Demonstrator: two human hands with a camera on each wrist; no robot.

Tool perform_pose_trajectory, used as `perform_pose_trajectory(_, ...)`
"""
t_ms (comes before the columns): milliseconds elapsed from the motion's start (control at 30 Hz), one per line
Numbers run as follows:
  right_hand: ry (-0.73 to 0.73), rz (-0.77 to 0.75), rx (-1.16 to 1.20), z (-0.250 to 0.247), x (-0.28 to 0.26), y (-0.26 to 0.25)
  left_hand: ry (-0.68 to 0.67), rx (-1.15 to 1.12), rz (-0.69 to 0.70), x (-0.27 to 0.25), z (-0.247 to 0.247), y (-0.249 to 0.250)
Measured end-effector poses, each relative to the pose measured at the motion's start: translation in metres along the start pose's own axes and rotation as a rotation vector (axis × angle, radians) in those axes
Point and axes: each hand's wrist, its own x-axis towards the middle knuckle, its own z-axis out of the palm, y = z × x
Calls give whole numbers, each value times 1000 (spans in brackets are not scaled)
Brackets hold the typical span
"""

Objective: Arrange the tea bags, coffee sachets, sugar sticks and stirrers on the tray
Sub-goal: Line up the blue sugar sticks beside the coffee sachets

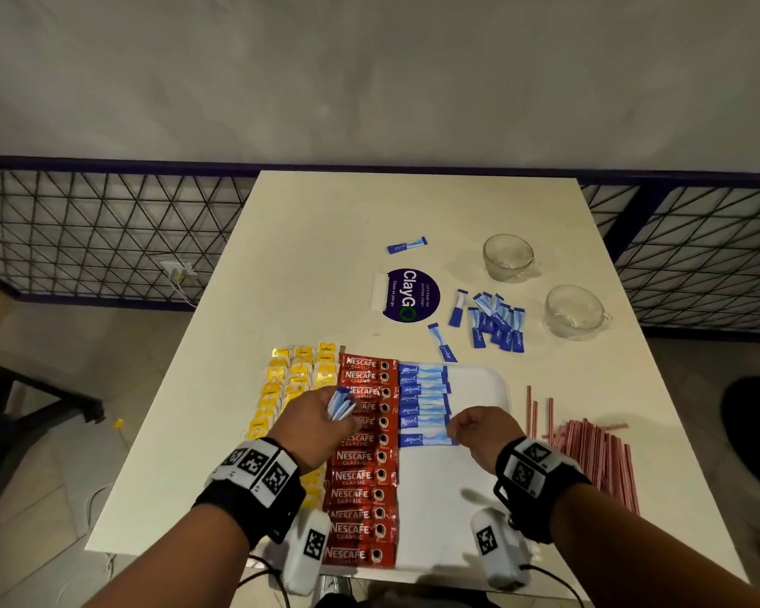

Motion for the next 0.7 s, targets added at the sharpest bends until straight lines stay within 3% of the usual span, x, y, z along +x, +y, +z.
perform_pose_trajectory(100,79,24,-39,6,3,-1,-2,0,-3,-4,-2,-4)
perform_pose_trajectory(200,163,-64,-125,6,0,-4,14,-11,-14,-7,-4,-9)
perform_pose_trajectory(367,-13,-356,-542,9,-3,-19,34,-32,-31,-11,-3,-9)
perform_pose_trajectory(700,-22,-408,-683,16,-1,-24,48,-16,-31,-17,-3,-12)
